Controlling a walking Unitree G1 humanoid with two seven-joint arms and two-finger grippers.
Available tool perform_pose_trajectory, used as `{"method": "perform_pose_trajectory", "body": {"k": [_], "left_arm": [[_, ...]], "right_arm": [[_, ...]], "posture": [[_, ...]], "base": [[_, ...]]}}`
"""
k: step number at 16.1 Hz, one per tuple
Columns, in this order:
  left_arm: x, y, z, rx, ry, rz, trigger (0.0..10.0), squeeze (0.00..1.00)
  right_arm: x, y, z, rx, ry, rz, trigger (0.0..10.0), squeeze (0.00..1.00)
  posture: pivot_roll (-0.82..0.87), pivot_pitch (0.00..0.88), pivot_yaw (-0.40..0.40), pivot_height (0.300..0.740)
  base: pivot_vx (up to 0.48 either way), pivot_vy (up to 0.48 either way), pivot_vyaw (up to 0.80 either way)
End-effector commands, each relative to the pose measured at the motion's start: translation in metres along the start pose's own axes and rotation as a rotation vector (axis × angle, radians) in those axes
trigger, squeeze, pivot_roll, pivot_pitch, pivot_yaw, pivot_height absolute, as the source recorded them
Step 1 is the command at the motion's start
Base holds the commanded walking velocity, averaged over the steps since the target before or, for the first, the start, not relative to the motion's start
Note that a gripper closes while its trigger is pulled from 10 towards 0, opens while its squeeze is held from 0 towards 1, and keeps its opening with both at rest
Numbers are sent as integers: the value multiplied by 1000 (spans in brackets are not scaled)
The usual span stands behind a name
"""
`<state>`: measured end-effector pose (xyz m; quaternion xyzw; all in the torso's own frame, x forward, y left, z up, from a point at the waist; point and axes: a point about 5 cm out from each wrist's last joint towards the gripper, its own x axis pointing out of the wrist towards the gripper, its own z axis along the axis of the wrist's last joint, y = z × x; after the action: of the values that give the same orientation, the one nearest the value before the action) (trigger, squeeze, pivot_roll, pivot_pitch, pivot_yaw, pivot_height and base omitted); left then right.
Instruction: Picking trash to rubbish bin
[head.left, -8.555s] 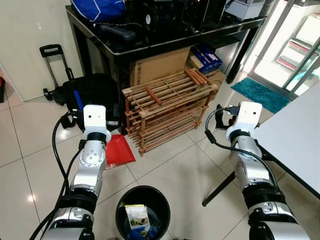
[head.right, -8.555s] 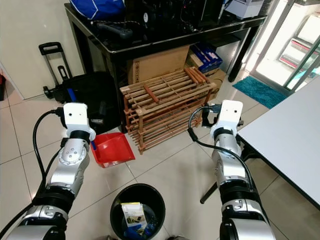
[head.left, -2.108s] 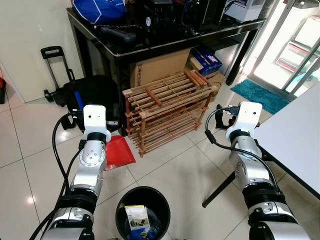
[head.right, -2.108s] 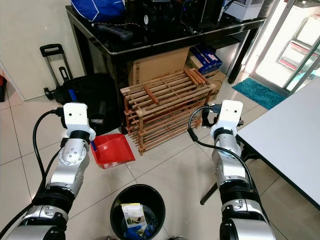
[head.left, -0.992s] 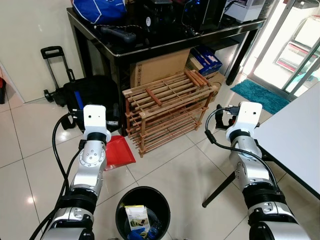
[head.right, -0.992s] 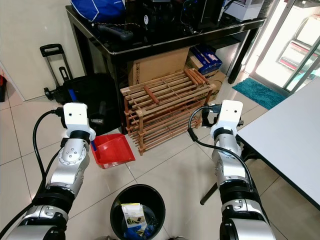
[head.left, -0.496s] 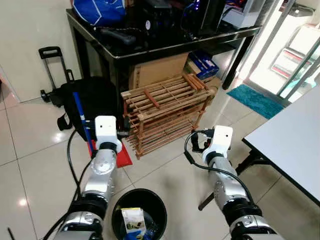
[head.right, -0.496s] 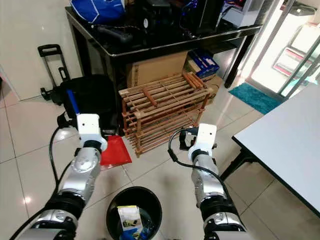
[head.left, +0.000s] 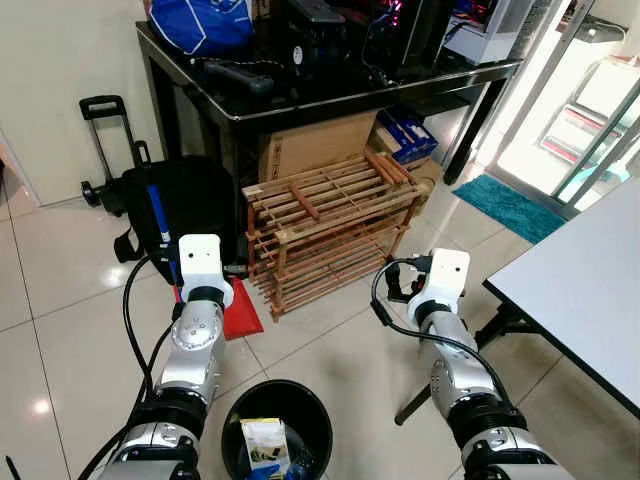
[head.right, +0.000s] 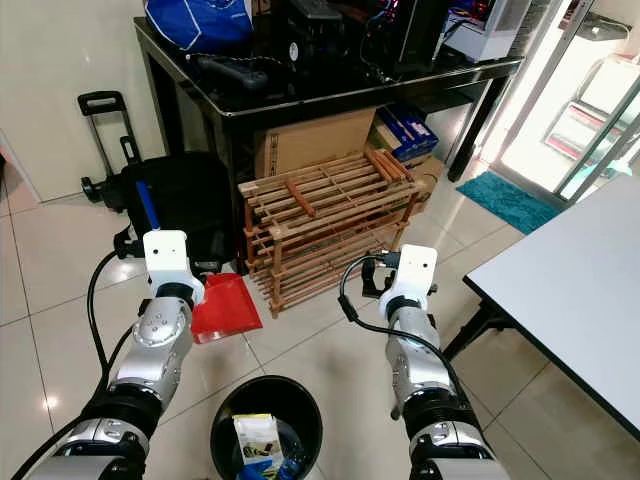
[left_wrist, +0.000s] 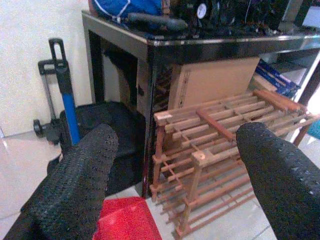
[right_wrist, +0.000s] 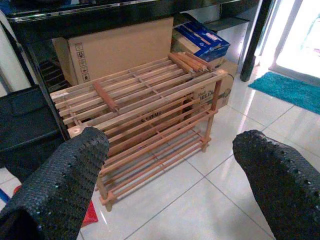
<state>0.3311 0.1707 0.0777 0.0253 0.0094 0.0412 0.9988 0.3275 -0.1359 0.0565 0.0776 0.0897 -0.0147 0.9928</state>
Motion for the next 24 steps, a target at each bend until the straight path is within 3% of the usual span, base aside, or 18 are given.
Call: {"method": "perform_pose_trajectory", "body": {"k": [1,12,15,18,24], "left_arm": [[-3,-3,-8,0,26,-17,10000,0],[-2,-14,-4,-2,6,-52,10000,0],[-1,-14,-1,-3,0,-55,10000,0],[9,-8,13,-10,-47,-19,10000,0],[12,-5,15,-2,-29,-13,10000,0]], "right_arm": [[2,-5,4,-14,-15,-10,10000,0],[3,-11,4,3,-15,-30,10000,0],[4,-10,7,11,-17,-26,10000,0],[10,-14,17,9,-34,-58,10000,0],[12,-15,23,13,-48,-69,10000,0]], "posture": [[-2,0,-125,740],[5,0,-128,740],[6,0,-130,740],[-4,0,-128,740],[-19,17,-119,740]], "base": [[0,0,0],[0,0,0],[0,0,-800],[0,0,-800],[0,0,-800]]}}
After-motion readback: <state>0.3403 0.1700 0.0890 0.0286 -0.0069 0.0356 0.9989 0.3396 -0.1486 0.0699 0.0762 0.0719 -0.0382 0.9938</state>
